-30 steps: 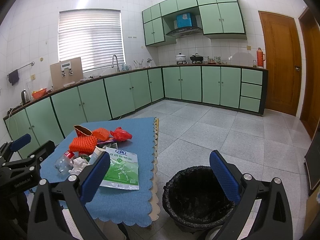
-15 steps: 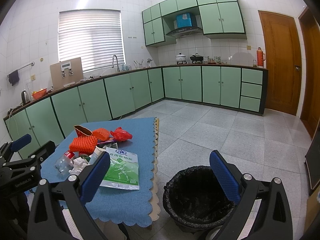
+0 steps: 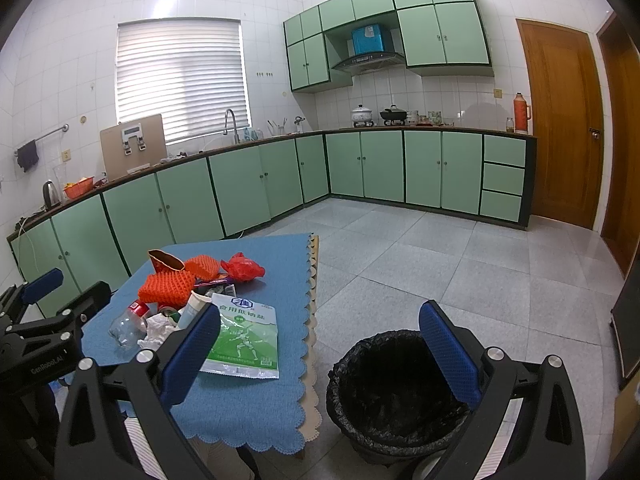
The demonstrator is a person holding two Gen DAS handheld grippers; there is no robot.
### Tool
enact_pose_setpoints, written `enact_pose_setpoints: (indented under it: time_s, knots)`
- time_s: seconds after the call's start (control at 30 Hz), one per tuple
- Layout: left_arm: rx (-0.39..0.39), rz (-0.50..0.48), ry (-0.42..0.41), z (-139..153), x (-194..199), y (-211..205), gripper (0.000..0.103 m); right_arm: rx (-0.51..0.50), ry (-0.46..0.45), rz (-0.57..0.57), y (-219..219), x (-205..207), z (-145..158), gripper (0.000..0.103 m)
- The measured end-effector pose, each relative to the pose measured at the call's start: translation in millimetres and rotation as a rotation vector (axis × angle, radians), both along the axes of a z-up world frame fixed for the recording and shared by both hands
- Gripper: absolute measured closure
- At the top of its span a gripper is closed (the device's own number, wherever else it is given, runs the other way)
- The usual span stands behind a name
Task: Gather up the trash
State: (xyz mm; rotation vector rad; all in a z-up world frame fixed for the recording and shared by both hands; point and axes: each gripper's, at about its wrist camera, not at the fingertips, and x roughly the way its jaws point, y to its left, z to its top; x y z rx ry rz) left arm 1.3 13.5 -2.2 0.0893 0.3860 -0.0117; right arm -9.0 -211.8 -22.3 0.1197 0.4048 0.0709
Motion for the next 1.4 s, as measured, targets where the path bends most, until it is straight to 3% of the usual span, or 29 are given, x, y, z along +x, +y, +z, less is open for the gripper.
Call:
enact_pose_setpoints:
  time_s: [1.1,1.4]
  knots:
    - [0.001,0.015,0.014,-9.2,5.9,0.3,0.007,0.001,0.004,0.002,-0.3,-1.1,-2.3,0.006]
    - [0.004,0.033,0.037,-13.2,17.0,5.2,0.007,-0.001,0.016,0.009,9.5,20.5,-11.5,0.006]
